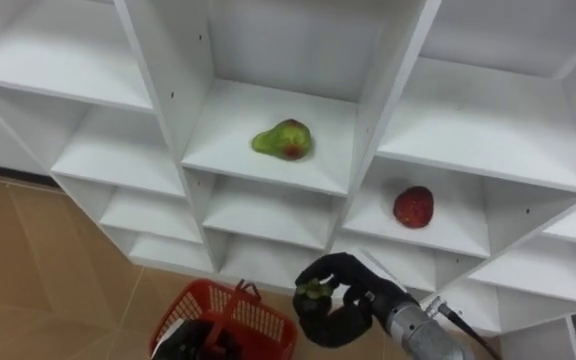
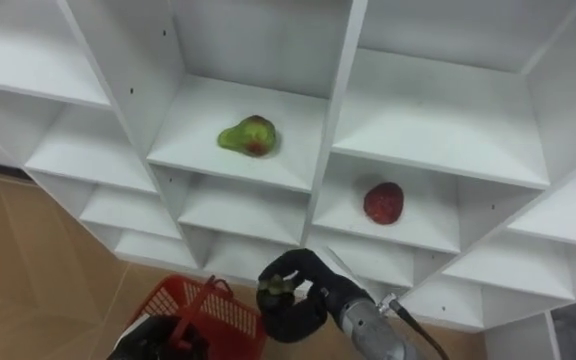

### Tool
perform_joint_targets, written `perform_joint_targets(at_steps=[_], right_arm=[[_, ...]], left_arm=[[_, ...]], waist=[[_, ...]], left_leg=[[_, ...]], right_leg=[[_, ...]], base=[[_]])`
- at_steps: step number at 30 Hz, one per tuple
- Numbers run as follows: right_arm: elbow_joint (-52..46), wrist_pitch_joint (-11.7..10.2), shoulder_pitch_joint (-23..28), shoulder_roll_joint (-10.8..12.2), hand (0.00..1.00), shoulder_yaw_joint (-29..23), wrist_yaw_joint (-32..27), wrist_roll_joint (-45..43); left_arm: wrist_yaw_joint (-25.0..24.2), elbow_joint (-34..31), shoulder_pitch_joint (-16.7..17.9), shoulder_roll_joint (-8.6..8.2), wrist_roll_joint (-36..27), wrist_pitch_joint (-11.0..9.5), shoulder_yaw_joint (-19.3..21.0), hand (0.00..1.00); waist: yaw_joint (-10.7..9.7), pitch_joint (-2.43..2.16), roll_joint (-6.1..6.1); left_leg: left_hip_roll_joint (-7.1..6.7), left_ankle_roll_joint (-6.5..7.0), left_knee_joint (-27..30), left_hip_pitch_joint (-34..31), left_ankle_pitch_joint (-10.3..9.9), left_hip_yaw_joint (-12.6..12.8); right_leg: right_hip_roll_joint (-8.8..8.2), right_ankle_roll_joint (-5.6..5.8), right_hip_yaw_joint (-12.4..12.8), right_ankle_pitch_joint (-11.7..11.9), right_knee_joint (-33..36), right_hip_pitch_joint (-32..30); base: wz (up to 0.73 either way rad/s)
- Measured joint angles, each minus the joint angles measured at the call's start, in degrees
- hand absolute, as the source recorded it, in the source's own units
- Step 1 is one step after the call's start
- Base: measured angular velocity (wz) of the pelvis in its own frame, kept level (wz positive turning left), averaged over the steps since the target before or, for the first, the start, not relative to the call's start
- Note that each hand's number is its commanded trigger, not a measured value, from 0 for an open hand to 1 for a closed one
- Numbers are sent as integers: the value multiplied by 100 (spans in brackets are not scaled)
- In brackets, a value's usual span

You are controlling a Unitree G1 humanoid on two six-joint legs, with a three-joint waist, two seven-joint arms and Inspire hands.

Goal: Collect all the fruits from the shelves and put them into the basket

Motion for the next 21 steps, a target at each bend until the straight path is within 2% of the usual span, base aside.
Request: perform_joint_targets(at_steps=[5, 7, 15, 17, 21], right_arm=[[426, -59, -133, -15, 100, 2, -244, 9], [514, -67, -162, -18, 100, 10, -302, 10], [899, -115, -348, -20, 100, 104, -496, 0], [1056, -183, -385, 0, 100, 202, -519, -12], [1164, -227, -439, 7, 100, 336, -518, -58]], left_arm=[[10, -60, -54, 24, -9, -2, -25, 100], [16, -62, -65, 40, -9, -2, -71, 100], [-103, -287, -74, 66, 54, -21, -160, 100], [-156, -339, -74, 93, 55, -126, -254, 100], [-241, -356, -73, 92, 58, -192, -383, 100]], waist=[[-4, 22, 80], [2, 2, 106], [-2, 1, 122], [13, 2, 125], [19, 10, 151]], left_leg=[[-28, 0, 7, -106, 0, -161], [-33, -1, 15, -166, 6, -183], [-43, 4, 83, -235, 37, -282], [-48, 8, 79, -243, 46, -283], [-48, 13, 50, -267, 50, -284]], right_leg=[[-14, 3, -150, -2, -3, -13], [-20, 3, -198, -2, -1, -59], [-46, 4, -283, -3, -3, -88], [-53, 4, -284, -3, -4, -88], [-62, 8, -281, -5, -8, -100]], base=[[17], [6], [7], [2], [0]])
